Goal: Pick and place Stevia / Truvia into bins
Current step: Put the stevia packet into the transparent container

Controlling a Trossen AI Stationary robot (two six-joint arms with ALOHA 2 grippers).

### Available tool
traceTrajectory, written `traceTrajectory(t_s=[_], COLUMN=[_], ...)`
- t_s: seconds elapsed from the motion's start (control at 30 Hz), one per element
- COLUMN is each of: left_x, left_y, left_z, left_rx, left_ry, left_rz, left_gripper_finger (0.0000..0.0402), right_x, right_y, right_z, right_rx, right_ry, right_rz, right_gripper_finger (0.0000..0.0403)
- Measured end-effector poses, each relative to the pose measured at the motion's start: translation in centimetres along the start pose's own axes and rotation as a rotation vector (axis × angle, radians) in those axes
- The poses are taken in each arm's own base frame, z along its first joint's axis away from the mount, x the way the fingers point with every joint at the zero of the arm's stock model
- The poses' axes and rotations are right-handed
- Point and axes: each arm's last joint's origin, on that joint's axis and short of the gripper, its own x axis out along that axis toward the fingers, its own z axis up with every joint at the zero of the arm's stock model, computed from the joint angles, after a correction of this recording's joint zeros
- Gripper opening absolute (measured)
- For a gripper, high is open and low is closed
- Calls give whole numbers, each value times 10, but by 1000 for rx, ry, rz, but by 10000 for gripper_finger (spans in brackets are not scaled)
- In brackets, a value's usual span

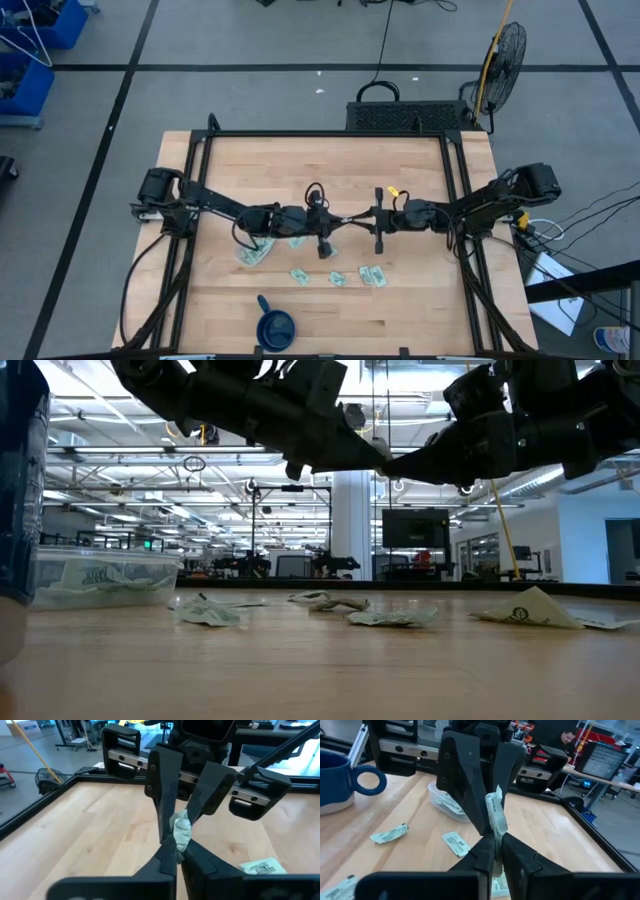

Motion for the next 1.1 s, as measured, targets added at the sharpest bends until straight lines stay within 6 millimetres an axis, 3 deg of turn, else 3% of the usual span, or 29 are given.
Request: traceTrajectory(t_s=[0.2,0.43,0.7,0.87,1.0,1.1], left_x=[0,0,-5,-34,-76,-112], left_y=[-1,1,4,8,9,9], left_z=[0,-1,0,17,33,32], left_rx=[1,6,18,41,-40,-164], left_ry=[2,14,57,176,304,462], left_rz=[-10,16,93,122,123,163], left_gripper_finger=[21,11,8,6,6,6], right_x=[0,0,0,0,-1,-1], right_y=[1,-1,0,0,1,2], right_z=[0,-2,-6,-8,-13,-14], right_rx=[-9,-5,-13,-16,-24,-27], right_ry=[-7,28,69,96,138,159], right_rz=[34,-54,-42,-37,-28,-24], right_gripper_finger=[73,137,159,159,159,160])
